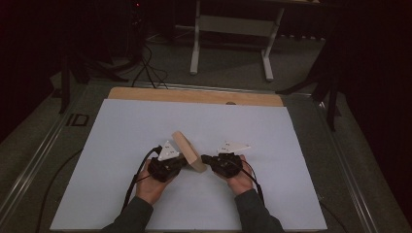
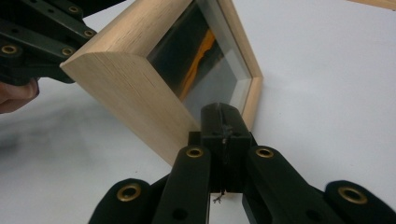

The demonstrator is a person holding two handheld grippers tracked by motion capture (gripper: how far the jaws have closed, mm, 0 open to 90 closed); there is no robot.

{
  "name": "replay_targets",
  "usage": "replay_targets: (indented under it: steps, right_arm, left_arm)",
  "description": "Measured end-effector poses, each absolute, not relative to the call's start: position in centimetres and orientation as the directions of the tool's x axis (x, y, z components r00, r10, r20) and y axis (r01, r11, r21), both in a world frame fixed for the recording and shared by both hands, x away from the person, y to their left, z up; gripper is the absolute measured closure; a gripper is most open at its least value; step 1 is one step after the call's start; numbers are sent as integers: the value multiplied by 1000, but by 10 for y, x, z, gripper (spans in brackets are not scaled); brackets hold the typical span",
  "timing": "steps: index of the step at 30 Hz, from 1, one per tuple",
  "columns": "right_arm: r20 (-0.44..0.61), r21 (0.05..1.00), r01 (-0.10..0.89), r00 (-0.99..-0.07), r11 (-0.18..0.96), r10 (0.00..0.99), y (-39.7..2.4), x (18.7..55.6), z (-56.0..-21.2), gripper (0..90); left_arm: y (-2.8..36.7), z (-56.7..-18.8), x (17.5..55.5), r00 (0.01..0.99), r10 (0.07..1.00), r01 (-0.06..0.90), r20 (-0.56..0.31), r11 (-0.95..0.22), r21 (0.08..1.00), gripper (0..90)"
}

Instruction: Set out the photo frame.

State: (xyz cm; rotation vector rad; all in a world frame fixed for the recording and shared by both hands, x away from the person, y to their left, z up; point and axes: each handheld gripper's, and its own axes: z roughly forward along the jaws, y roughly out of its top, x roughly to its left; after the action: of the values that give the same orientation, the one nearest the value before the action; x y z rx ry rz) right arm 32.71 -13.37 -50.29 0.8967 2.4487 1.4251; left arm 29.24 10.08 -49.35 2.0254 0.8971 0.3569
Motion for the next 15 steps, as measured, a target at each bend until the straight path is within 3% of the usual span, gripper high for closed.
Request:
replay_targets:
  steps: [15]
  right_arm:
    - [140, 832, 399, -823, 385, 551, -125, 320, -502, 899]
  left_arm:
    - [107, -496, 294, 677, 730, 484, -99, -339, 807, 898]
